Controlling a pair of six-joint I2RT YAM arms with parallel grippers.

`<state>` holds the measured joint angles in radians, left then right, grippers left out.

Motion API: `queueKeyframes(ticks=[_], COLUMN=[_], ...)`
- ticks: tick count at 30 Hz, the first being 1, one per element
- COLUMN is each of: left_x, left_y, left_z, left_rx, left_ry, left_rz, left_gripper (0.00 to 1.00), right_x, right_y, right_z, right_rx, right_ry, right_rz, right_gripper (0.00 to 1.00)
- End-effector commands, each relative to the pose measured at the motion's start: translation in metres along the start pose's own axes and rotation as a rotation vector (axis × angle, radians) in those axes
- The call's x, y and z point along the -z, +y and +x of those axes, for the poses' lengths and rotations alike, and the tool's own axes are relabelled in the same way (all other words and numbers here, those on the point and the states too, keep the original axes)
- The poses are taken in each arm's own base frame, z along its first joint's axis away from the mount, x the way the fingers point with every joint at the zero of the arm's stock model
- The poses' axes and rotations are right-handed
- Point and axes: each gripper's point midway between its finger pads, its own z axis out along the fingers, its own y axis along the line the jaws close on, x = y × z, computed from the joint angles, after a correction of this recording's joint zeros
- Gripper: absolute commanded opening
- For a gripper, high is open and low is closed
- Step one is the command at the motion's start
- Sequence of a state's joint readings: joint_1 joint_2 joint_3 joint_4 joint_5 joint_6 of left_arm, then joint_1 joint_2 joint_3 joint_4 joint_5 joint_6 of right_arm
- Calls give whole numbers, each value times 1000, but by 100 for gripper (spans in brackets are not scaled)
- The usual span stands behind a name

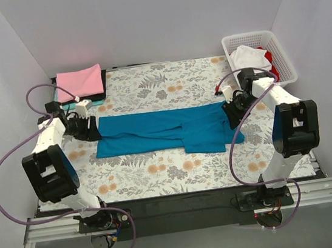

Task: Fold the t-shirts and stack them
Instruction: Fold the tshirt

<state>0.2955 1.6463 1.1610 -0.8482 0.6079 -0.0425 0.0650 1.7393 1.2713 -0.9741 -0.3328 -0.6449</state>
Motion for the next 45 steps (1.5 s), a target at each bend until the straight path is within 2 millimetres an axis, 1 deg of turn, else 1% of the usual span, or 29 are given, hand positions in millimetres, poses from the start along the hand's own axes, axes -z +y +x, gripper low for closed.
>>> queueKeyframes(ticks=[1, 2, 3, 4, 5, 6, 7, 8, 9, 10, 12, 13, 15, 16, 17, 18, 19, 22, 26, 27, 28, 30, 31, 35, 37, 41, 42, 44, 45], left_x=[18, 15, 15, 9, -9, -16, -25, -34, -41, -51, -67, -73, -89, -95, -101, -109, -116, -129, -147, -150, -157, -162, -168, -178, -181, -194, -195, -198, -197], left_y=[-70, -86, -102, -117, -150, -164, -196, -208, -220, -245, -265, -285, -299, -303, -313, -319, -321, -335, -342, -343, -342, -344, -342, -340, -338, -333, -333, -335, -336], left_z=[-58, -60, -68, -69, -58, -64, -60, -51, -57, -48, -45, -39, -36, -33, -28, -30, -23, -15, -2, -3, 3, 4, 8, 11, 14, 17, 16, 13, 12], left_rx=[-337, -384, -461, -525, -612, -691, -795, -845, -917, -998, -1138, -1200, -1284, -1313, -1350, -1412, -1436, -1543, -1614, -1627, -1630, -1650, -1645, -1664, -1679, -1698, -1702, -1707, -1709], left_ry=[-206, -223, -253, -257, -223, -252, -255, -251, -289, -283, -314, -326, -358, -362, -369, -401, -398, -429, -421, -431, -414, -417, -396, -381, -374, -354, -356, -361, -370], left_rz=[126, 163, 177, 200, 264, 271, 327, 350, 348, 399, 408, 448, 470, 468, 483, 482, 488, 519, 545, 542, 551, 549, 556, 562, 563, 554, 553, 551, 551], left_gripper=[52, 52, 53, 53, 53, 53, 53, 51, 51, 51, 49, 49, 49, 49, 48, 48, 48, 47, 45, 45, 45, 45, 45, 45, 45, 41, 37, 32, 30], right_x=[30, 30, 29, 24, 21, 17, 10, 4, 1, -6, -13, -17, -25, -28, -31, -35, -37, -43, -50, -52, -55, -59, -63, -69, -72, -77, -77, -77, -76], right_y=[23, 28, 37, 44, 49, 55, 59, 62, 65, 68, 73, 72, 73, 72, 67, 67, 66, 66, 68, 67, 68, 71, 71, 68, 66, 64, 64, 64, 65], right_z=[-28, -28, -31, -25, -22, -20, -11, -5, -2, 6, 10, 11, 18, 20, 19, 25, 26, 33, 44, 45, 44, 46, 47, 45, 44, 44, 44, 44, 42], right_rx=[-7, -20, -34, -66, -86, -107, -139, -157, -168, -188, -227, -238, -276, -283, -277, -294, -298, -317, -336, -333, -340, -336, -341, -339, -345, -352, -351, -350, -348], right_ry=[-138, -148, -169, -162, -158, -155, -131, -111, -104, -86, -80, -86, -70, -68, -79, -59, -55, -32, -6, 2, -3, 12, 18, 16, 17, 25, 26, 26, 20], right_rz=[-46, -67, -115, -147, -172, -204, -228, -247, -264, -283, -308, -308, -300, -288, -267, -256, -248, -230, -205, -192, -189, -186, -181, -157, -154, -154, -154, -157, -163], right_gripper=[41, 41, 40, 41, 41, 43, 43, 43, 43, 43, 44, 44, 44, 44, 44, 44, 44, 44, 44, 45, 45, 45, 44, 44, 42, 33, 26, 19, 11])
